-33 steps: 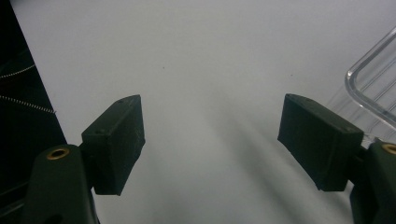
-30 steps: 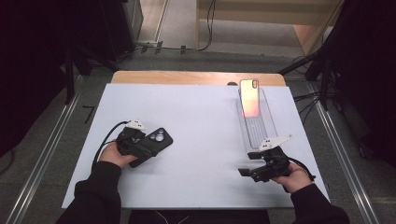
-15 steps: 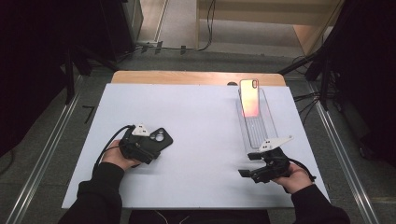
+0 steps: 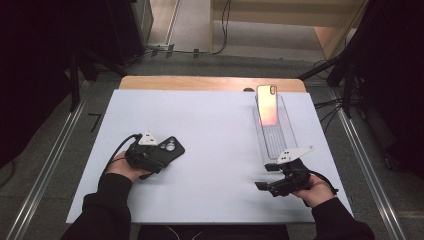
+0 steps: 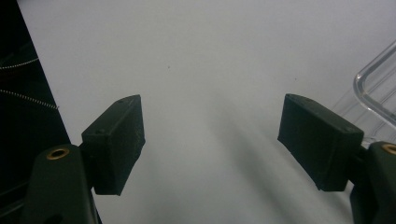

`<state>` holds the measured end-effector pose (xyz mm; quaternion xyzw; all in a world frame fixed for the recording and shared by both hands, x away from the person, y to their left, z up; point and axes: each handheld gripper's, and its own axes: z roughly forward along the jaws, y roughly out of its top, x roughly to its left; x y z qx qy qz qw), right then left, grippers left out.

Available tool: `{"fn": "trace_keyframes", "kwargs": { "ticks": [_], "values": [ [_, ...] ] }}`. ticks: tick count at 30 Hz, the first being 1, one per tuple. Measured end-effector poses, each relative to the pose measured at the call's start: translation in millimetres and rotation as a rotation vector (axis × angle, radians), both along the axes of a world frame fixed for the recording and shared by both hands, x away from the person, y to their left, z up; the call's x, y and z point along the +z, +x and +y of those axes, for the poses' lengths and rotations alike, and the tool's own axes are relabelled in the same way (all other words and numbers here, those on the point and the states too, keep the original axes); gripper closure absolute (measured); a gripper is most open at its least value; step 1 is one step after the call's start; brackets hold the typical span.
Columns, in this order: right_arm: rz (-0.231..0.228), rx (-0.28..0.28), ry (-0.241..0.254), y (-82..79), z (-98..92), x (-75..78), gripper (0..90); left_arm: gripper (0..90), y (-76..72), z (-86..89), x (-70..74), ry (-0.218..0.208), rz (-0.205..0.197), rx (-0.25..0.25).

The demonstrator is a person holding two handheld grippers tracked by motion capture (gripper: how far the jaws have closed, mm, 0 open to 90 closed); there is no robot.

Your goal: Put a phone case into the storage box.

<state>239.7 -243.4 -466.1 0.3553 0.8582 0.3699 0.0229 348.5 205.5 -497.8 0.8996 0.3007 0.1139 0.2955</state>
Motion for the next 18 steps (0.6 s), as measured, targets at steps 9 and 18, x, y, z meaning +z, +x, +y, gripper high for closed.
{"fn": "trace_keyframes", "kwargs": {
  "ticks": [9, 18],
  "values": [
    [-0.008, -0.003, 0.003, 0.2, -1.0, -0.5, 21.0, 14.4, 2.6, 1.9, 3.2, -0.032, 0.034, 0.017],
    [-0.013, -0.002, 0.011, 0.3, -0.9, -1.3, 20.6, 14.5, 2.1, 5.8, 21.1, -0.123, 0.053, 0.042]
  ]
}}
